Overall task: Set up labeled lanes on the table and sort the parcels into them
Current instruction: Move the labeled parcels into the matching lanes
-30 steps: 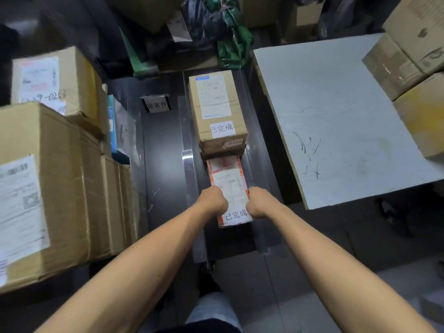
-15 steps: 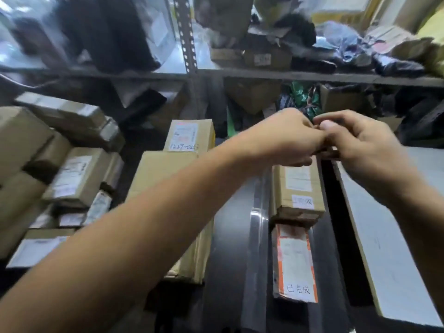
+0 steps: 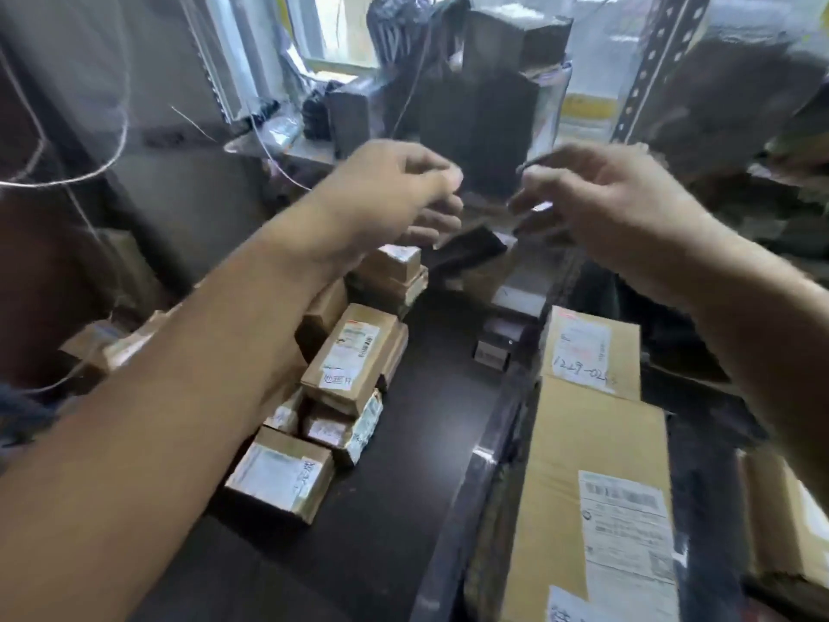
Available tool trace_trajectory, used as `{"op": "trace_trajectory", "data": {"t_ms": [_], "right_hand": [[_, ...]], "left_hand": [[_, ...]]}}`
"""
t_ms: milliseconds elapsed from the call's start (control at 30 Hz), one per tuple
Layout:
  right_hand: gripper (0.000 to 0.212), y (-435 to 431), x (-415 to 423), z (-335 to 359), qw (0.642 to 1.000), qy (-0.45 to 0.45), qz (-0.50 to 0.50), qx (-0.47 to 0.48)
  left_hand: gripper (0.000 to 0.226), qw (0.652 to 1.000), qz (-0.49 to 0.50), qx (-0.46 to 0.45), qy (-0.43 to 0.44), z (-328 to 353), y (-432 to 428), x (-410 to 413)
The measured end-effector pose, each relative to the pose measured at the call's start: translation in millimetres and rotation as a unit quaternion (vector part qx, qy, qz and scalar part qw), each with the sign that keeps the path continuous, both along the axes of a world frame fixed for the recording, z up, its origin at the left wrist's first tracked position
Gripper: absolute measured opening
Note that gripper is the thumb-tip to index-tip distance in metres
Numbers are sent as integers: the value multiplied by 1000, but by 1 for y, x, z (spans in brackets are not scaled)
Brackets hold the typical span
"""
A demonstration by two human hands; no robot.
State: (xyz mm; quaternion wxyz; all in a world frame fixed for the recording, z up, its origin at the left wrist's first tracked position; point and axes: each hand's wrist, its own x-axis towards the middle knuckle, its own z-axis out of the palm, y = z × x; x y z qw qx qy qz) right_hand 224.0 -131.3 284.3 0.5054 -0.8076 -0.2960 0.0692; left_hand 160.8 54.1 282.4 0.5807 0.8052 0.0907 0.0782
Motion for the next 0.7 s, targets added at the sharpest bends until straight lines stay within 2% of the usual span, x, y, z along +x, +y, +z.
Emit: {"op": "trace_trajectory", "data": {"t_ms": [100,167,267,333,467,600,700], "right_hand": [[17,73,17,-42,995,28,19,-98],[23,114,28,-77,979,33,42,-198],[25,163,33,-132,920,71,93,-373],[24,184,30,-172,893,145,96,-416],[21,210,12,-252,878,282,22,-386],[39,228,-6,-305,890,331,-49,-311],[62,236,-10,-337,891,384,-95,-221]], "left_hand": [[12,998,40,-14,44,-52,61,6],[10,995,64,-17,71,-92,97,8],[12,988,99,-11,119,-160,139,12],[19,981,106,31,157,-209,158,14],[36,966,110,95,215,-278,173,9],[41,964,85,112,225,-317,175,8],[51,955,90,120,256,-335,176,10]]}}
